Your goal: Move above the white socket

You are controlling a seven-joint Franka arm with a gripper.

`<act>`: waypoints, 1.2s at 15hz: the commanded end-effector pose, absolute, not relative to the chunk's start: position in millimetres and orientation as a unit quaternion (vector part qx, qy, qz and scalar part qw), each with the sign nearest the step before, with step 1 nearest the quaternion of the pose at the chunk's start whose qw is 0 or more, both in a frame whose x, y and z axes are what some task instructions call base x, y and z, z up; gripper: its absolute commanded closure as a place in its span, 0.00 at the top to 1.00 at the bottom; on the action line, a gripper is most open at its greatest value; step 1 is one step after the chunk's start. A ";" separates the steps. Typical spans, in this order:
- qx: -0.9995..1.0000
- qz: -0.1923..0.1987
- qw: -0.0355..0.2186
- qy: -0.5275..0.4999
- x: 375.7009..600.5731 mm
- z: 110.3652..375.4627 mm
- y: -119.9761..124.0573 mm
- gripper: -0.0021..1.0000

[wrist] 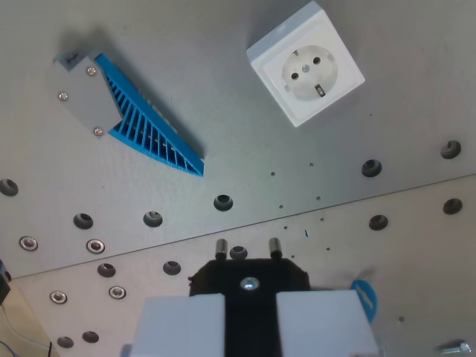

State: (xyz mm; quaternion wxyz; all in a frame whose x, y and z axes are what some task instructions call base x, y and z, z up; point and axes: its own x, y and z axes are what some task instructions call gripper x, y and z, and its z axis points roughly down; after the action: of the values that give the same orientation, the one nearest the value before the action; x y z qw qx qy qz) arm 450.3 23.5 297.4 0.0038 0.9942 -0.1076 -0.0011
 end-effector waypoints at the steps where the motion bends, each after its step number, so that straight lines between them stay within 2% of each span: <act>1: 0.994 -0.001 0.004 -0.108 450.3 297.5 23.3 0.00; 10: 0.996 0.000 0.003 -0.095 450.3 295.0 22.6 0.00; 18: 0.998 0.013 0.002 -0.056 450.9 282.4 18.5 0.00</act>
State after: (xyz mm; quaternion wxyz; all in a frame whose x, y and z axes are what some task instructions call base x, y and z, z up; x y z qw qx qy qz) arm 450.8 23.0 288.2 0.0055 0.9958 -0.0911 -0.0087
